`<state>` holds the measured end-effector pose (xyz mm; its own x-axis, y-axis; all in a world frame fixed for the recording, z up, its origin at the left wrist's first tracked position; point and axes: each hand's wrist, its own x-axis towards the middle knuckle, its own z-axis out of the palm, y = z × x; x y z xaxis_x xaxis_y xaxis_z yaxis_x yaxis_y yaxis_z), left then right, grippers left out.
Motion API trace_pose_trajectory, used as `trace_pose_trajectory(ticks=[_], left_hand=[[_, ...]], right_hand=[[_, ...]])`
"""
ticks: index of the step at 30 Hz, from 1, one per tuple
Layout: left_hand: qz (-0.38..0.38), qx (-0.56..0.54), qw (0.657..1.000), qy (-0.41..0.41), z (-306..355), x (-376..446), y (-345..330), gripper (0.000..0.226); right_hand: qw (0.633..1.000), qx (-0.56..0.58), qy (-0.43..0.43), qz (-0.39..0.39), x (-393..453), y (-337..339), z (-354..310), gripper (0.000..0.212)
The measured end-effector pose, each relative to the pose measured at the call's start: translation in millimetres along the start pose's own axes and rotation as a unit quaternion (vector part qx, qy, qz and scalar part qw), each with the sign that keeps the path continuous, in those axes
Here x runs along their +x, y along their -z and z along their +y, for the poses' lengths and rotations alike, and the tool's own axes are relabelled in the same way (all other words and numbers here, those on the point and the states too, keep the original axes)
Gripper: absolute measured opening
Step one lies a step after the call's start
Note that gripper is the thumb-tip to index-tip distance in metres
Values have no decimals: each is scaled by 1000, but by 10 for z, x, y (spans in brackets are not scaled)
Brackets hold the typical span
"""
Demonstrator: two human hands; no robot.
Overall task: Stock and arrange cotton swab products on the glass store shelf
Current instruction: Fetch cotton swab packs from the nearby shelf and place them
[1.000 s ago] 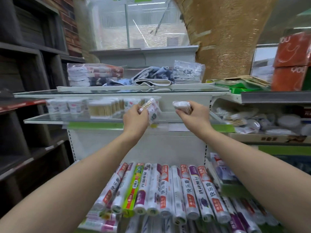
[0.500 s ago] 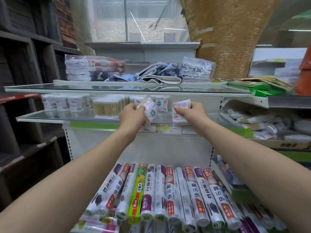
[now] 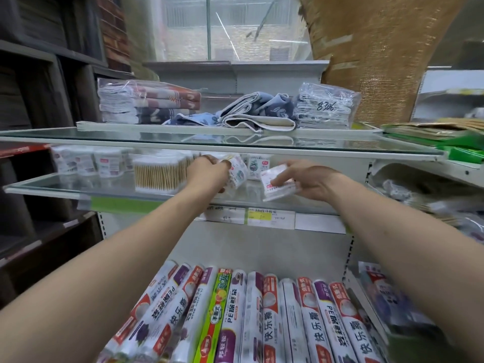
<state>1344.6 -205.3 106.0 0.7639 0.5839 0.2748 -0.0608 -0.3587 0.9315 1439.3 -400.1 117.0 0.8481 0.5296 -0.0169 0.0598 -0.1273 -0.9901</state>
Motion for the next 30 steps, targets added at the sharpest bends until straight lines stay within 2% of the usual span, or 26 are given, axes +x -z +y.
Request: trace_pose_trajectory(ticks=[2,4,8,12,14,17,19,21,24,27,30], left_hand=[[-13,-16,1000,13,-19,87,-60,23],[-23,-28,999,18,-22,161,-116,27],[-25,-50,998,35,-18,259,-170,29],[-45,-51,997,46,-3,301,-181,31],[-62,-65,995,49,-8,327,-189,31],[-64,-86,992,63,-16,363,-150,37],[-64,-85,992,66,-7,374,-106,40],[-65,-89,992,60,-7,371,-62,34],[-74,-88,992,52,-16,358,-19,30],[-80,-70,994,38,-22,351,1,27],[-83,-48,995,28,-40,386,-9,35]], right_hand=[[998,-69,12,6,75,23,-24,42],[995,-88,4,55,188,41,-9,48],[993,-55,-14,107,401,58,47,22],[989,-56,-5,140,533,90,54,20],[986,-105,-13,132,526,100,42,12],[986,-146,-18,79,526,89,-7,6],[986,-158,-11,53,533,66,-43,15],[986,-148,-9,79,567,58,-67,28],[984,-100,-30,142,570,83,-57,15],[988,-96,-54,113,573,74,-54,12],[990,-87,-23,105,623,-8,-82,16]])
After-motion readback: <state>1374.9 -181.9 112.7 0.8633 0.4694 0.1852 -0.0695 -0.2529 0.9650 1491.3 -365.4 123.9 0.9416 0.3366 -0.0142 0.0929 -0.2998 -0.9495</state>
